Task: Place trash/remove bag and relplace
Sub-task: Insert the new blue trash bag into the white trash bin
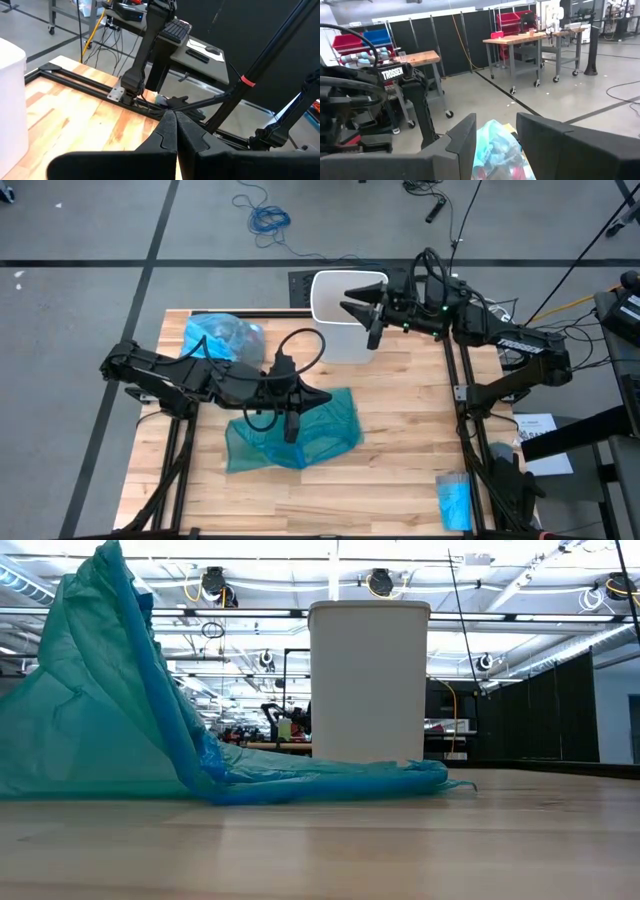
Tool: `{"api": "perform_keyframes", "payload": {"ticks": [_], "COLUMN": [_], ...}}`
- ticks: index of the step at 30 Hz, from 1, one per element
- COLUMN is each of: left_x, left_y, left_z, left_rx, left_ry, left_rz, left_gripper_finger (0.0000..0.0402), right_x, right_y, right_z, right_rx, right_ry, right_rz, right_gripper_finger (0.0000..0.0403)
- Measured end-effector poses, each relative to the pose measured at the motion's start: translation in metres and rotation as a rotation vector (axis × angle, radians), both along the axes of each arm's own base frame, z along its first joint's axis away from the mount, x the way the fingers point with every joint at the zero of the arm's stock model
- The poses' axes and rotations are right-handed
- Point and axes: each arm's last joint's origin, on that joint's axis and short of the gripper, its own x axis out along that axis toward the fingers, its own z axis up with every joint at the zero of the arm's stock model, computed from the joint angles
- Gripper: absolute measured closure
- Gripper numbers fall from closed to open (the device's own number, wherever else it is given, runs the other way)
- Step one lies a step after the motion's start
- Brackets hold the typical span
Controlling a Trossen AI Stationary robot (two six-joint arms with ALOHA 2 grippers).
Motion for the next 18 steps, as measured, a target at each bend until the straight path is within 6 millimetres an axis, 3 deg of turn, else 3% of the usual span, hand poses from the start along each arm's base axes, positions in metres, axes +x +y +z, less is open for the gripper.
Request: {"api": "perform_keyframes", "payload": {"ticks": [18], "left_x": [-0.0002], "left_y": [-0.0002], "left_z": [0.0000], "left_rx": [0.000], "left_ry": [0.000], "left_rz": [-0.001], "left_gripper_finger": [0.0402], "right_x": [0.0002], "right_y": [0.0007], "right_z": [-0.0003], "right_rx": [0.009], "right_ry": [0.000], "right_rz": [0.019], "right_gripper_finger": [0.0271]}}
